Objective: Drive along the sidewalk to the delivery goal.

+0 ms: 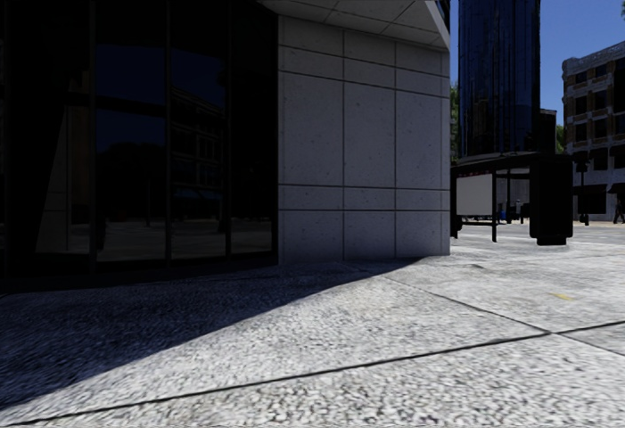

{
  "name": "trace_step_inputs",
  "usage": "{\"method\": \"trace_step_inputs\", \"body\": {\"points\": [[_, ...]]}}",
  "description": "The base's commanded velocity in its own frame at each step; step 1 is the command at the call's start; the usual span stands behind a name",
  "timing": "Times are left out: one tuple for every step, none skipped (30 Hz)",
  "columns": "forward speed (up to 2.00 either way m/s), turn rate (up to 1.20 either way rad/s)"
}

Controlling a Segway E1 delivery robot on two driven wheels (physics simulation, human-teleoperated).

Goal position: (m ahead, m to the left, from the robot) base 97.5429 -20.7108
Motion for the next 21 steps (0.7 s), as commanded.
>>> {"method": "trace_step_inputs", "body": {"points": [[1.28,-0.47],[1.28,-0.47],[1.28,-0.47],[1.28,-0.47],[1.28,-0.47],[1.28,-0.47],[1.29,-0.47],[1.29,-0.47],[1.31,-0.47],[1.32,-0.47],[1.36,-0.47],[1.37,-0.47],[1.38,-0.47],[1.4,-0.47],[1.43,-0.47],[1.46,-0.47],[1.47,-0.47],[1.47,-0.47],[1.49,-0.47],[1.5,-0.47],[1.5,-0.47]]}}
